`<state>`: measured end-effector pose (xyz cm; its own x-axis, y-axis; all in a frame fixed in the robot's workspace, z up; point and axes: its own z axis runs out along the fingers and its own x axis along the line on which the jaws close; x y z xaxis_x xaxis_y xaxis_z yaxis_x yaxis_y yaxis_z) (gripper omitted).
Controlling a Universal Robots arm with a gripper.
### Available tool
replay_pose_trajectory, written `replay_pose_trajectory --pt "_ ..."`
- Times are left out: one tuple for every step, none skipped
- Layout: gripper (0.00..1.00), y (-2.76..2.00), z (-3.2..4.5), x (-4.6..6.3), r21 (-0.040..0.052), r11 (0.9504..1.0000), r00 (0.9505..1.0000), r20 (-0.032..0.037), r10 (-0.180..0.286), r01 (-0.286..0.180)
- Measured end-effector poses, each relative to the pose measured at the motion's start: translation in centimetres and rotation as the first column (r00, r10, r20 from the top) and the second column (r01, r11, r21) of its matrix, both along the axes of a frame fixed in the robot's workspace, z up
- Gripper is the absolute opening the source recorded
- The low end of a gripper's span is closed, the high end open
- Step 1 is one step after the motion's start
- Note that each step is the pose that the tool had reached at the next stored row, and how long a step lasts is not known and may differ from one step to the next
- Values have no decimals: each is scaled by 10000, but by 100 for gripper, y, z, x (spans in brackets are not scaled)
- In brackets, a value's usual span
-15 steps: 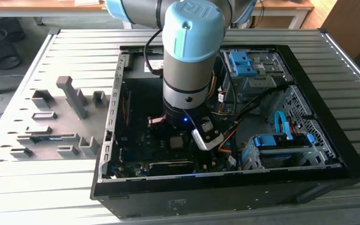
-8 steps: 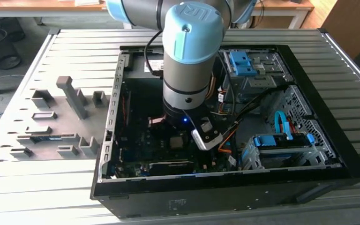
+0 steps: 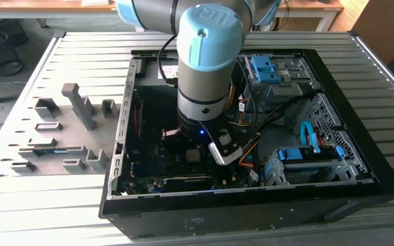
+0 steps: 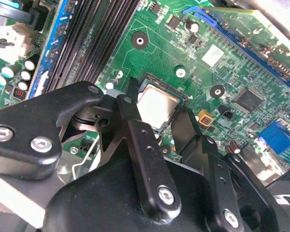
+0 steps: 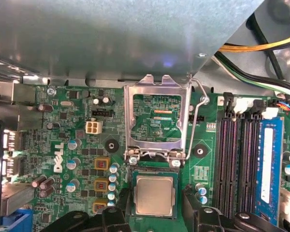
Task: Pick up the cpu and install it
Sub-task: 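Place the cpu into insertion slot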
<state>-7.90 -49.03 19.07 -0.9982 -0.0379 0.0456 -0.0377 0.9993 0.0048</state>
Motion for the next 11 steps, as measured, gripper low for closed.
replay_pose_trajectory --pt "55 1 -6 -3 1 10000 10000 1 0 0" --pt "55 0 -12 -8 0 10000 10000 0 0 0" --pt "55 0 -15 -13 -1 10000 10000 0 0 0" --pt "55 0 -17 -19 0 10000 10000 0 0 0" --pt "55 1 -19 -26 1 10000 10000 1 0 0" --pt "55 1 -19 -29 0 10000 10000 0 0 0" --pt "55 0 -19 -33 -1 10000 10000 0 0 0" --pt "55 0 -19 -39 0 10000 10000 0 1 -1" --pt "55 0 -20 -45 0 10000 10000 0 1 -1" --pt "55 0 -20 -51 0 10000 10000 2 1 -1" --pt "55 0 -21 -57 1 10000 10000 4 2 -2"
